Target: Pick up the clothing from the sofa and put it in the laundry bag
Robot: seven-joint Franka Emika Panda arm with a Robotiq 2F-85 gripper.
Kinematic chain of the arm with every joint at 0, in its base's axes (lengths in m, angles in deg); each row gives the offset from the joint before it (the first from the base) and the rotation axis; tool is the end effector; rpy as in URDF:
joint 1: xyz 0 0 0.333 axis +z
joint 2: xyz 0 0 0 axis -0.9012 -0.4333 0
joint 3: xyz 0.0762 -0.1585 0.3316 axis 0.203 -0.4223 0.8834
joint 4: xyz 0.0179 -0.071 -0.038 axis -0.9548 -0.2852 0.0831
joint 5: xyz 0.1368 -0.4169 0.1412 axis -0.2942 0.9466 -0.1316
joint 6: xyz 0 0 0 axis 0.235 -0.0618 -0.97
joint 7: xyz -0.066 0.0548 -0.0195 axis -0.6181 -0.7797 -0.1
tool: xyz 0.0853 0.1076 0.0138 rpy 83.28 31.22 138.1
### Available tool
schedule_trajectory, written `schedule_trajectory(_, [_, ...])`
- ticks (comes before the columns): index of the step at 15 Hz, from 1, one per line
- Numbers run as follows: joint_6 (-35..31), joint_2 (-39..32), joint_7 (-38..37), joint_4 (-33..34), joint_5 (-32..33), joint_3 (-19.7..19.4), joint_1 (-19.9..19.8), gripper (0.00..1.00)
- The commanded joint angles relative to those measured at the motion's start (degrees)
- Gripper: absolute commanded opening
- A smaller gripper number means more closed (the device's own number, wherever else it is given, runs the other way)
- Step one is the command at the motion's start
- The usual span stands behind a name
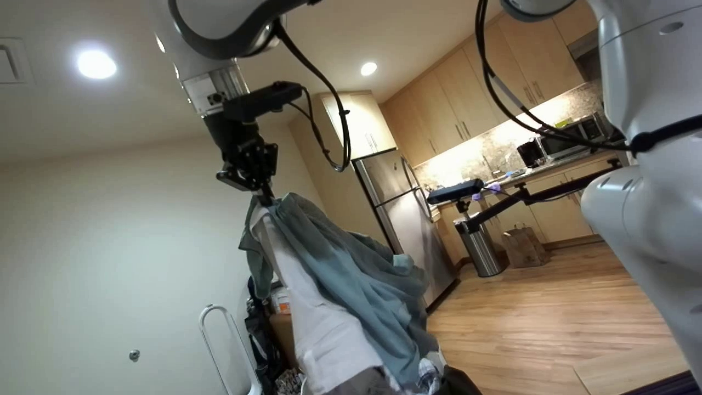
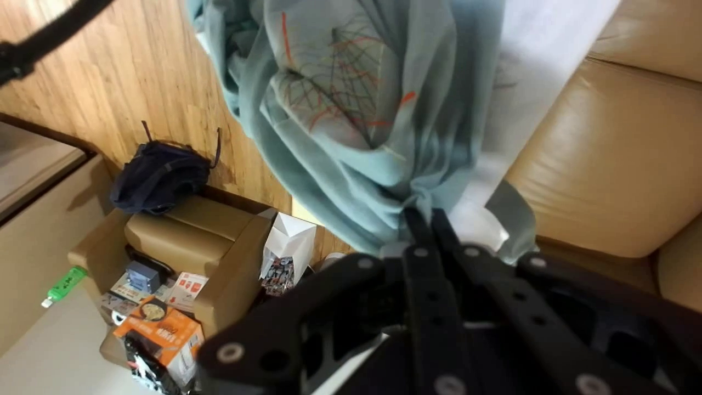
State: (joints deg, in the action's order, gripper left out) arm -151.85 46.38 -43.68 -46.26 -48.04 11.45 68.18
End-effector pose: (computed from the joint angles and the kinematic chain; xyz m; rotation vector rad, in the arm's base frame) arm 0.5147 -0.0076 0.7511 2.6847 -0.4893 0.4413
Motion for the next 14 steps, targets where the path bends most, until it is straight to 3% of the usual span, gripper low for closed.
schedule_trajectory(1, [-0.4,-1.8,-1.1,0.4,-0.6,1.5,-3.2,0.02])
schedule_trajectory(6, [-0.4,-4.1,-3.5,0.9,-3.0,-2.4,-7.7,0.02])
schedule_trajectory(14, [-6.1,-11.8,-8.5,0.1,-4.8,-8.2,-13.3,0.02])
